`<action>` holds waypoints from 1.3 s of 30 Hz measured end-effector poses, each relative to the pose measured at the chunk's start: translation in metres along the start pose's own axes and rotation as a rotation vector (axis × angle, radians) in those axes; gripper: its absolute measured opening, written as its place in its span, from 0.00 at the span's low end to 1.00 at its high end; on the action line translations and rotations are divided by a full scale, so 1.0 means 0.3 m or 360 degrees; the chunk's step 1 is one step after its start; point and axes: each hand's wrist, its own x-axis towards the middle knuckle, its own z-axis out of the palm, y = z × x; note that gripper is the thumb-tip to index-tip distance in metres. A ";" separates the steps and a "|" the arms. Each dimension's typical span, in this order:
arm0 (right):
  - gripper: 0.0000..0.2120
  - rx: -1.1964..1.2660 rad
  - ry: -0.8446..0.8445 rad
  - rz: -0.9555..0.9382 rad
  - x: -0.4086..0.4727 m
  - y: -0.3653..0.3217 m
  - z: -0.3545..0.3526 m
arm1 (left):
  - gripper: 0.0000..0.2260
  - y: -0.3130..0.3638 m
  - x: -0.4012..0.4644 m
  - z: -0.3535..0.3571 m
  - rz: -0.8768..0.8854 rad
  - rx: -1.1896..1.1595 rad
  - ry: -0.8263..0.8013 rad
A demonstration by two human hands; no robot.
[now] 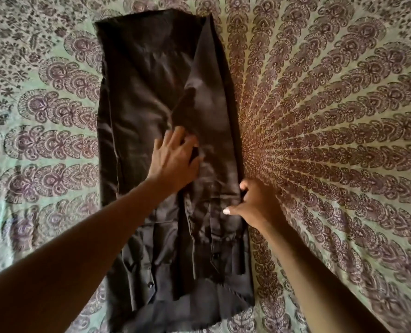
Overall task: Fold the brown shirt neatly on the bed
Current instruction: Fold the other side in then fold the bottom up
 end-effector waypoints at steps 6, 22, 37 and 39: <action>0.22 0.0090 0.0153 -0.0153 -0.034 0.045 0.063 | 0.26 -0.053 -0.135 0.095 -0.0008 0.0025 -0.0140; 0.17 0.0353 0.0070 0.0069 -0.121 0.077 0.138 | 0.17 0.115 -0.515 0.127 -0.0824 -0.0233 -0.0138; 0.28 0.0144 0.0492 -0.0432 -0.272 0.155 0.241 | 0.22 0.058 -0.747 0.141 -0.0395 -0.0295 0.0092; 0.29 0.0137 0.0408 -0.0437 -0.292 0.174 0.260 | 0.24 0.029 -0.794 0.161 -0.0249 -0.0240 0.0010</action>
